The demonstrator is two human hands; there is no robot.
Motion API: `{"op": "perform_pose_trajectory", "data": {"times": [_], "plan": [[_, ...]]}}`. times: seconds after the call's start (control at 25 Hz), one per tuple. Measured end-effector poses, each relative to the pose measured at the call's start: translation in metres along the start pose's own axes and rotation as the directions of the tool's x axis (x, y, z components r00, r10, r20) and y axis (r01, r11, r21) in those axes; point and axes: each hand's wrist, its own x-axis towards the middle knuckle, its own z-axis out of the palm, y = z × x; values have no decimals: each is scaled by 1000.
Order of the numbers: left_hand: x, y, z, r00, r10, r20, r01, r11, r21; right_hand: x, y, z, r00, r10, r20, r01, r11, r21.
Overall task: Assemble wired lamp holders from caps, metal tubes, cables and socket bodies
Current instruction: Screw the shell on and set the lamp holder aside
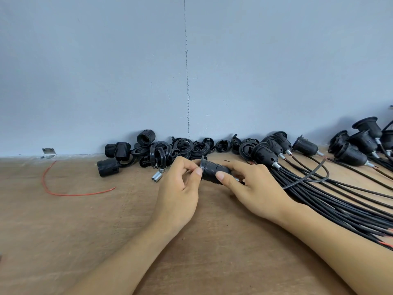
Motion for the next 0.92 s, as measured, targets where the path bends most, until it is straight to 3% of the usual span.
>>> {"op": "perform_pose_trajectory", "data": {"times": [0.44, 0.92], "plan": [[2, -3, 1, 998, -44, -39, 42, 998, -48, -1, -2, -2, 994, -96, -46, 92, 992, -86], [-3, 1, -2, 999, -6, 46, 7, 1000, -6, 1, -2, 0, 995, -48, -86, 54, 996, 66]]}}
